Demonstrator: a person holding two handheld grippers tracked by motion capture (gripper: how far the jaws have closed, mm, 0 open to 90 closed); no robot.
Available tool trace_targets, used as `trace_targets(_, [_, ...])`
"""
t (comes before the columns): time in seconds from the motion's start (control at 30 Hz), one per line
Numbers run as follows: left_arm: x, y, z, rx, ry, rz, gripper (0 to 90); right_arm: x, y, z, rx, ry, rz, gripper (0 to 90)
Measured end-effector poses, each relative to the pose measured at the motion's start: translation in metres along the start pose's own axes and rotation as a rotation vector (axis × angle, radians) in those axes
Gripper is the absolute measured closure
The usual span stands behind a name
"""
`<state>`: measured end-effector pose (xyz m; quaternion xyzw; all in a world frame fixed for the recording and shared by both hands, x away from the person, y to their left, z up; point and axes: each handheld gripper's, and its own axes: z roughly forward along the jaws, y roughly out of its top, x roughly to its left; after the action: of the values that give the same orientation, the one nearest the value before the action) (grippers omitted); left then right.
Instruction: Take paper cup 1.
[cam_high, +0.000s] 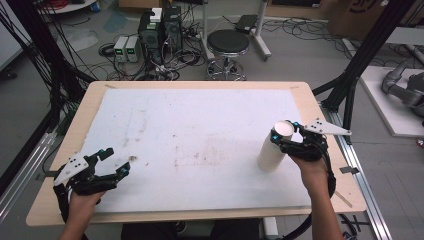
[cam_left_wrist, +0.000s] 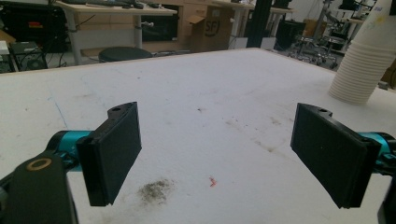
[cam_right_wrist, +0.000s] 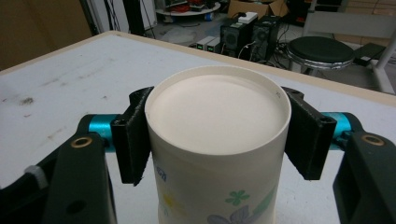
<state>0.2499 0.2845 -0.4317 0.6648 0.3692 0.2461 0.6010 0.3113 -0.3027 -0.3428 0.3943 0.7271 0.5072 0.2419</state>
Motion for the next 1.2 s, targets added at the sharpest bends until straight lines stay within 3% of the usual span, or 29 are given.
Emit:
trace_targets(0.37, [0.000, 0.000, 0.000, 0.002, -0.006, -0.001, 16.4, 0.000, 0.018, -0.011, -0.022, -0.001, -0.005, 33.7])
trace_targets(0.83, [0.000, 0.000, -0.001, -0.002, -0.012, -0.005, 16.7, 0.001, 0.052, -0.037, -0.072, -0.008, -0.019, 34.1])
trace_targets(1.07, [0.000, 0.001, -0.001, -0.008, -0.016, -0.007, 16.7, 0.011, 0.070, -0.047, -0.092, 0.009, -0.042, 34.2])
trace_targets(1.2, [0.000, 0.001, 0.000, -0.009, -0.024, -0.008, 16.7, 0.021, 0.078, -0.047, -0.112, 0.045, -0.062, 34.3])
